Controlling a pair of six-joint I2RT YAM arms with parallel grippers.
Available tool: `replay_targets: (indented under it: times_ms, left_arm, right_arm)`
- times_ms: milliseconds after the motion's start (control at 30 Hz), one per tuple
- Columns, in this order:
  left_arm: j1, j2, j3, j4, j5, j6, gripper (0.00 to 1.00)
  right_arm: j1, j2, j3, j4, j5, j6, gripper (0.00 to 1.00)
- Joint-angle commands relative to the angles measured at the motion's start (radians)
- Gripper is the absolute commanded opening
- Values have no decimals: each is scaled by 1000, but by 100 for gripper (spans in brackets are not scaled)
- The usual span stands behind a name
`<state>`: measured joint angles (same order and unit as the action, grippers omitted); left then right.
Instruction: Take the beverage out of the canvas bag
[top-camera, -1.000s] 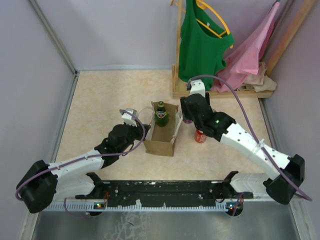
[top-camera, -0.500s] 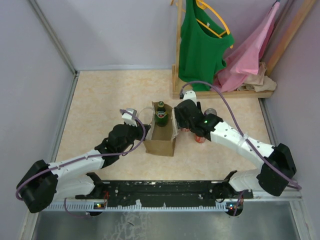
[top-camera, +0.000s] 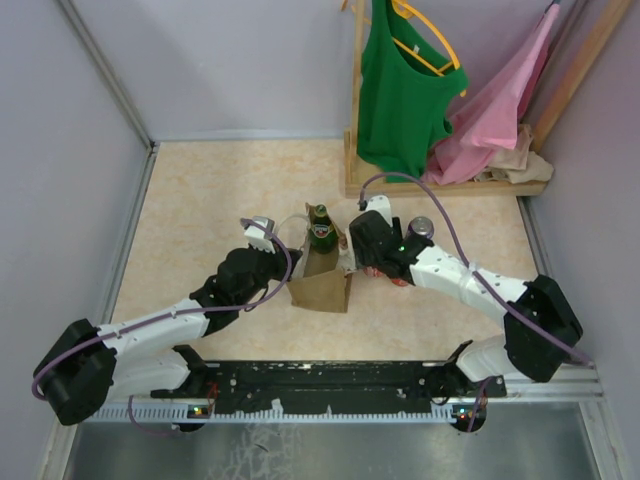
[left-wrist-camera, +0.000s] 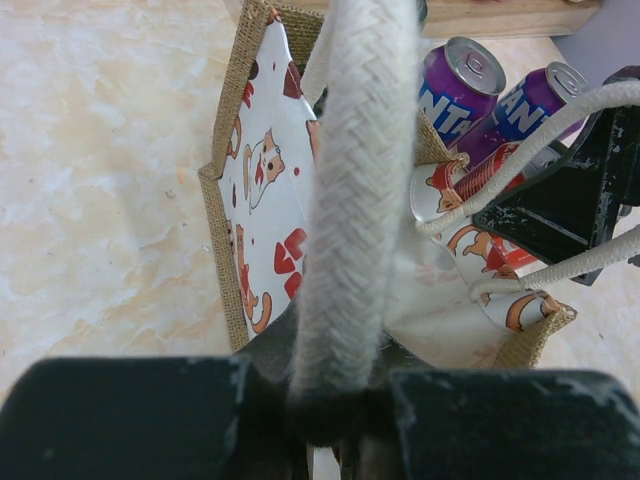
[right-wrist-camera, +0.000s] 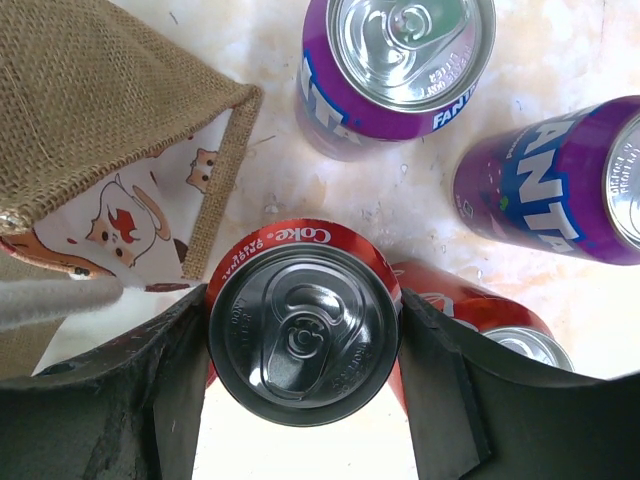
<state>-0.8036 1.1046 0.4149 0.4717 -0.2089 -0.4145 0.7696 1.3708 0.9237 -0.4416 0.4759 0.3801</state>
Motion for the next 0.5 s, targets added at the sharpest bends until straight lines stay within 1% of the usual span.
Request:
replay_targets:
  times_ms: [0, 300, 467]
  left_arm:
    - [-8, 18, 9, -52, 11, 4, 0]
    - [-8, 22, 7, -47, 14, 1, 0]
    - [-8, 21, 7, -46, 15, 1, 0]
  right_arm:
    - [4, -57, 21, 74, 9, 24, 0]
    - [4, -143, 43, 34, 46, 32, 0]
    - [4, -155, 39, 12, 92, 29, 0]
